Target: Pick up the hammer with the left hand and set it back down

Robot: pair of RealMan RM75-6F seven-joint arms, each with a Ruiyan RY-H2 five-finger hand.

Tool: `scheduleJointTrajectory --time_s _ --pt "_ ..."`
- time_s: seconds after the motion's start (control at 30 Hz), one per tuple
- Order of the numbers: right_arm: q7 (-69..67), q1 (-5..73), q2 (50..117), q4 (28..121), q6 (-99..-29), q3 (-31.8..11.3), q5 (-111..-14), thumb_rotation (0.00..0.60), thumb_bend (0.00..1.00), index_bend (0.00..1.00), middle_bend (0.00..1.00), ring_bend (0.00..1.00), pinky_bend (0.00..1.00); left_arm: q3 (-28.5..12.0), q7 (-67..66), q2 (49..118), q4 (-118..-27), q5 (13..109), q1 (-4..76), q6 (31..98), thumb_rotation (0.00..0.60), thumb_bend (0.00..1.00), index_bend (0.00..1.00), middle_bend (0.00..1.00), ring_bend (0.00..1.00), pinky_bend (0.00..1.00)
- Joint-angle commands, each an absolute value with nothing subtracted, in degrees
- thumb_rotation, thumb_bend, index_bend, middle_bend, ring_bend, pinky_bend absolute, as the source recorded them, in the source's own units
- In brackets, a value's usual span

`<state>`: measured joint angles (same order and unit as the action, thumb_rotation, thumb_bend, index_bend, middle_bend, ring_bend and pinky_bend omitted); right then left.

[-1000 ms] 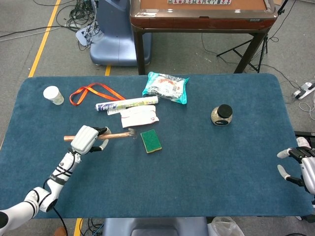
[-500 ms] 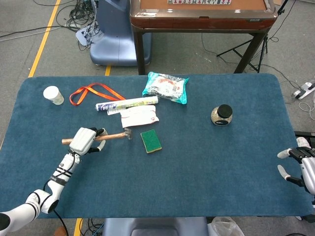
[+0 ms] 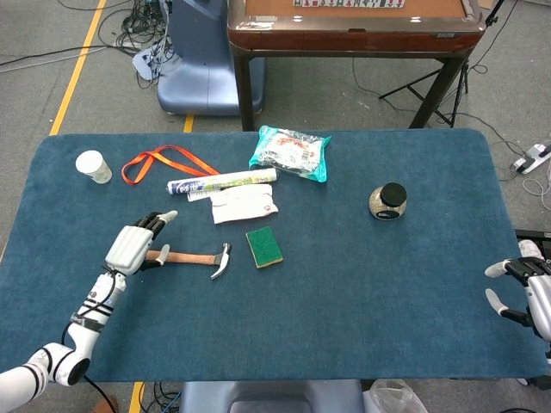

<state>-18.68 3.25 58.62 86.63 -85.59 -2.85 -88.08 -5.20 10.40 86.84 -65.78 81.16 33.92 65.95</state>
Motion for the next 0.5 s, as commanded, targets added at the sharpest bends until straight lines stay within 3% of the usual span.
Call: scheduleJointTrajectory --time_s 0.03,0.27,0.5 --pt "-18.7 3.2 58.6 86.6 -85.6 -2.8 -88.1 0.6 0.32 0.46 0.45 0.39 0.26 -5.4 6.9 83.5 -69.9 78.1 31.2 66.5 0.6 0.47 0.12 0.19 0.13 0.26" --pt "-18.6 3.2 58.6 86.6 -85.9 -2.7 -88.6 0.6 0.32 0.46 0.45 0.39 0.26 -5.5 1.3 78.3 -77.6 72.4 24.9 70.4 0.6 0.46 0.13 0.19 0.13 0.25" --pt "-18.2 3.2 58.7 86.7 -86.1 -2.4 -89.3 0.6 0.32 0.46 0.45 0.39 0.26 -4.1 0.9 74.1 -83.2 72.8 18.2 77.9 0.6 0.45 0.14 0.19 0.13 0.24"
